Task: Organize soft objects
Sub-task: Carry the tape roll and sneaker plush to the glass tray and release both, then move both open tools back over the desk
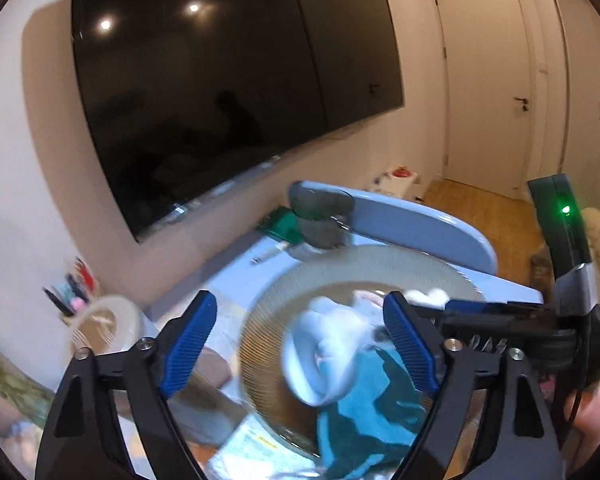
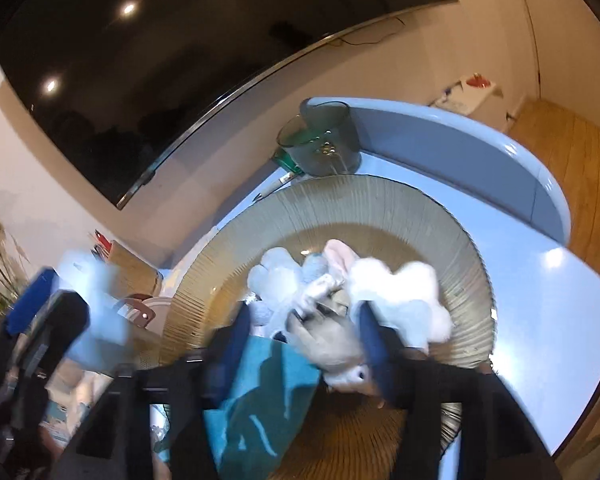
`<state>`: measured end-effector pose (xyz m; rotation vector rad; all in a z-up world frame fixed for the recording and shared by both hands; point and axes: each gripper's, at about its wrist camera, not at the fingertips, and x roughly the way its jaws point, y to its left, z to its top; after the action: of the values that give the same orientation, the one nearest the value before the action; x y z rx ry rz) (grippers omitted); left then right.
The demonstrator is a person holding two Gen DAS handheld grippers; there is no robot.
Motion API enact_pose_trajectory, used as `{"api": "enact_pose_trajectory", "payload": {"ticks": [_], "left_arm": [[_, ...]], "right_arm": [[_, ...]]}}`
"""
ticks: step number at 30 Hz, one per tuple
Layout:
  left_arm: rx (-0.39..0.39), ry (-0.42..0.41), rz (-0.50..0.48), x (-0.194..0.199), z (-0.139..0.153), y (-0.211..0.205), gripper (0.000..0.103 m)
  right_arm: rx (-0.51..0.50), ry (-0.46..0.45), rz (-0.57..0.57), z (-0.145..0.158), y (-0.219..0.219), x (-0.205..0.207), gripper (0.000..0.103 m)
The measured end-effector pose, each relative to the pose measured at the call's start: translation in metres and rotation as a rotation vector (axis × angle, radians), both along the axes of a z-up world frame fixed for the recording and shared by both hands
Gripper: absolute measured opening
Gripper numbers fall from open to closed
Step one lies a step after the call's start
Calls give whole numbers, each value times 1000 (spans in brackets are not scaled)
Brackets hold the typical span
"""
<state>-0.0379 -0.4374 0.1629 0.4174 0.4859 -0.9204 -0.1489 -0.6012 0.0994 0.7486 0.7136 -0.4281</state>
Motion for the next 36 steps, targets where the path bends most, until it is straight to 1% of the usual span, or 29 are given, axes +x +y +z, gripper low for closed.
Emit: {"api": "enact_pose_trajectory", "payload": {"ticks": [1, 3, 5, 6, 7, 8, 9, 10, 12, 13, 15, 16, 17, 18, 19, 20, 21, 22, 24, 25, 27, 28, 30, 31, 32, 33, 34, 35, 36], "left_arm": [[-4, 12, -14, 0, 0, 1, 87], [-9, 26, -13, -2, 1, 6, 87], [-10, 67, -33, -6, 5, 14, 87], [-11, 72, -43, -9, 6, 21, 87], [-8, 64, -45, -12, 8, 31, 87], [-3, 38, -43, -19, 10, 43, 87], [-8, -9, -31, -30, 14, 66, 87], [-13, -29, -21, -35, 17, 76, 87], [-31, -45, 14, -46, 21, 119, 87], [-36, -43, 47, -48, 22, 138, 87], [-49, -39, 173, -52, 18, 191, 87], [-76, 0, 231, -52, 13, 224, 87], [-95, 33, 267, -50, 9, 244, 87], [-120, 74, 332, -48, 2, 276, 87], [-124, 85, 398, -46, -2, 299, 87], [-100, 70, 514, -47, -8, 328, 87], [-78, 46, 576, -49, -11, 345, 86], [-48, 16, 636, -51, -12, 361, 86], [-11, -39, 731, -58, -14, 396, 87], [-17, -43, 752, -59, -17, 409, 87], [-37, -3, 804, -58, -23, 440, 87], [-45, 26, 822, -56, -27, 453, 87], [-81, 96, 847, -46, -42, 477, 87], [-90, 125, 860, -42, -51, 484, 87], [-95, 174, 880, -34, -65, 495, 87], [-101, 211, 896, -29, -76, 501, 87], [-114, 255, 920, -25, -86, 509, 87], [-152, 335, 936, -17, -102, 518, 87], [-176, 382, 927, -12, -112, 520, 86]], "right_arm": [[1, -19, -12, 1, -2, -8, 62], [-1, -23, -28, 2, -4, -19, 62], [11, -27, -37, 4, -4, -28, 62], [19, -32, -35, 5, -2, -32, 62], [19, -41, -22, 7, 2, -37, 62], [2, -49, -6, 9, 7, -41, 62], [-39, -45, 9, 13, 16, -47, 62], [-76, -39, 15, 15, 25, -50, 62], [-116, -41, 37, 17, 41, -58, 62], [-116, -45, 68, 17, 52, -61, 62], [-119, -37, 127, 18, 71, -61, 62], [-135, -28, 154, 20, 82, -59, 62], [-156, -25, 176, 22, 93, -59, 62], [-188, -29, 208, 25, 110, -58, 63], [-210, -34, 236, 25, 124, -56, 65], [-224, -37, 261, 25, 137, -52, 70], [-233, -40, 288, 25, 150, -49, 74], [-233, -43, 337, 24, 170, -41, 74], [-223, -42, 410, 21, 199, -30, 74], [-225, -42, 463, 21, 222, -23, 74], [-241, -35, 537, 20, 257, -11, 74], [-258, -29, 598, 20, 285, -5, 74], [-269, -33, 680, 21, 319, 1, 74], [-267, -42, 740, 24, 343, 5, 74], [-263, -45, 782, 24, 357, 9, 80], [-253, -46, 822, 23, 369, 13, 94], [-229, -47, 880, 17, 385, 21, 100], [-217, -54, 905, 11, 390, 26, 103], [-215, -50, 912, 3, 394, 33, 103]]}}
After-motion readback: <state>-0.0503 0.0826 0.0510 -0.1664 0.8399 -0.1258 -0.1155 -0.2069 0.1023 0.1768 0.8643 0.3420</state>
